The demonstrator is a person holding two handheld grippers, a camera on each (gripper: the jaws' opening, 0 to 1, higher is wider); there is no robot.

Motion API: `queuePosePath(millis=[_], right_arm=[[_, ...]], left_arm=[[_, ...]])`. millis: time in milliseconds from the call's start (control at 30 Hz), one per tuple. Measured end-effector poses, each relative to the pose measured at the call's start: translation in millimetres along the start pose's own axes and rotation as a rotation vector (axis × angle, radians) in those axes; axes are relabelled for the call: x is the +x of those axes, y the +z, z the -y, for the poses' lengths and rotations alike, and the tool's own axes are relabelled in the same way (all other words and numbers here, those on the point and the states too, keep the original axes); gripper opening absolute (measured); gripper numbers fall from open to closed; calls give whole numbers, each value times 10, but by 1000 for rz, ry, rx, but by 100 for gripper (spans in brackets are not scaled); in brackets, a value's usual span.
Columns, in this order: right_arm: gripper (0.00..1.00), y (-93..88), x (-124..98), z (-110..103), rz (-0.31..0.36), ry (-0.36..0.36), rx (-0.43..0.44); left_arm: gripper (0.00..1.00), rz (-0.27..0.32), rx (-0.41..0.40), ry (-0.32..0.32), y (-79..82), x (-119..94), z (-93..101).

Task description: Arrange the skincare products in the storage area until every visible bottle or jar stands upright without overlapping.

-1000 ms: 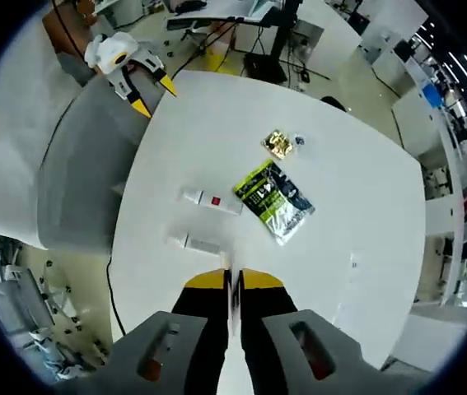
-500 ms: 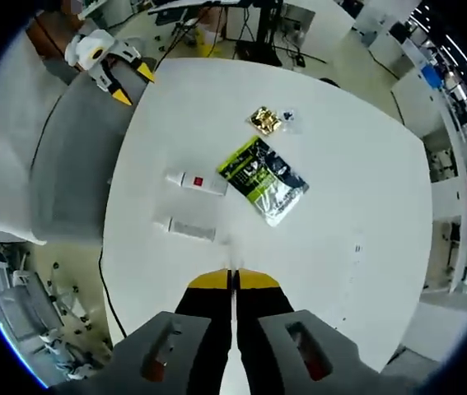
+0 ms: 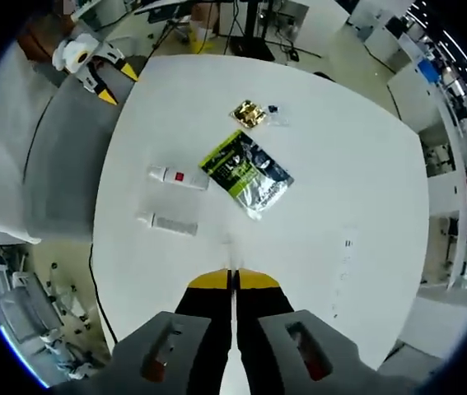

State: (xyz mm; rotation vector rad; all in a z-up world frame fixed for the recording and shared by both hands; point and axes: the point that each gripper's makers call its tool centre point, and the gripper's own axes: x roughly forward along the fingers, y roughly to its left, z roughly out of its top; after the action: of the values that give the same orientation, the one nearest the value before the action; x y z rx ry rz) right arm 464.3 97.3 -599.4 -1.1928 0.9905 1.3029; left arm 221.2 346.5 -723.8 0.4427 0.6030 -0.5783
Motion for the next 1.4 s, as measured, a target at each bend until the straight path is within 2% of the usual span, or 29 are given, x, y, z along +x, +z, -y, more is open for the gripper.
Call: queuePosePath(millis=[233,567,733,1033,1400], right_arm=[[0,47,-46,217,6,-11,22],[0,9,57,444,-31,-10,21],[0,-16,110,480,-55,-2,23],[0,-107,202,603,-50,6,65],[0,-128,328,671,-54,18,65]], left_arm=[[37,5,-6,4,7,-5,-10],[38,4,-11,11,-1,-3,-27],[38,-2,-12,7,-15,7,-22],[37,-5,-12,-1,-24,16,-10],[37,-19,-18,0,-59,29,-21]])
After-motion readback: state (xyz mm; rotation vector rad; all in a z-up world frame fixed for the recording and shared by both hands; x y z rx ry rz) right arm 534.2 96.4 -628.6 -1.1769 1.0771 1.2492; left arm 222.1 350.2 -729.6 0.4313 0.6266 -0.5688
